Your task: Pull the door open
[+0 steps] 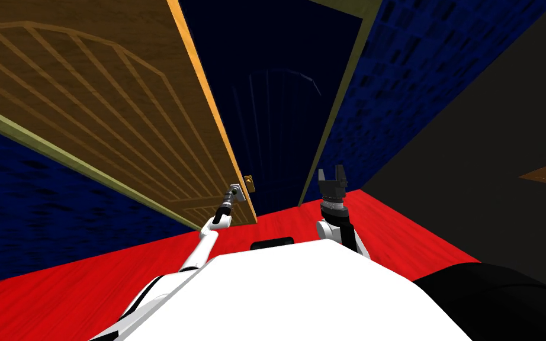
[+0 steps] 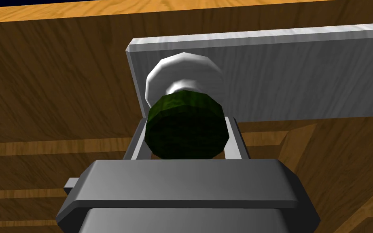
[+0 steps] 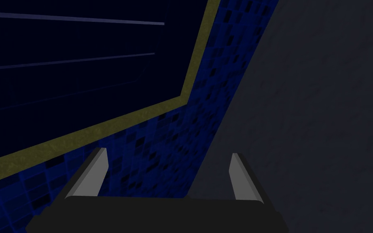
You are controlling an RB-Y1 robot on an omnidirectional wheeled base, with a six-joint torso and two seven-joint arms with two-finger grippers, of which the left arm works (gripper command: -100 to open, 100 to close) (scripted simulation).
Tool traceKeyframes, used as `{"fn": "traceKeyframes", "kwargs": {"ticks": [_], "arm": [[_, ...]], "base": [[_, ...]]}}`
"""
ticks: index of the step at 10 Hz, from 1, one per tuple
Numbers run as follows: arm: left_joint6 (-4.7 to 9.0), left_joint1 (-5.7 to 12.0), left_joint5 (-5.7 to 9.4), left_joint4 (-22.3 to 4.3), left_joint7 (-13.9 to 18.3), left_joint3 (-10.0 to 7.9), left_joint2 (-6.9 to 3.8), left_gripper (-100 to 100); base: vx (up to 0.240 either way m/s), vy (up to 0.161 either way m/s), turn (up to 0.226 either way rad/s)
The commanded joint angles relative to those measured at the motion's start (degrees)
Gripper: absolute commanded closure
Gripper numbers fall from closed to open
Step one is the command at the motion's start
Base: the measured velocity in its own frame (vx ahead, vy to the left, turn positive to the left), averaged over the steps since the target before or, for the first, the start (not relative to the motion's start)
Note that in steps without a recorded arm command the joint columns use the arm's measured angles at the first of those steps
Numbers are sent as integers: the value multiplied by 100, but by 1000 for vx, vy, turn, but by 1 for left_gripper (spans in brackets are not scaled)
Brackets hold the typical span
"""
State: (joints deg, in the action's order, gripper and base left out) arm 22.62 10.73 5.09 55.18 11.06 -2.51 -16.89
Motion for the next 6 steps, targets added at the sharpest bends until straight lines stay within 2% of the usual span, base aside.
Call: {"fn": "traceKeyframes", "kwargs": {"ticks": [1, 3, 4, 6], "arm": [[-13, -111, 13, -35, 59, -1, -102, 100], [2, -146, 13, -19, 124, 56, -163, 100], [-19, -128, 3, 74, 155, 130, -154, -100], [-14, -138, -12, 157, 218, 250, -159, -100]], "base": [[-161, 75, -3], [-184, 65, -15], [-191, 44, -57], [-197, 20, -54]]}}
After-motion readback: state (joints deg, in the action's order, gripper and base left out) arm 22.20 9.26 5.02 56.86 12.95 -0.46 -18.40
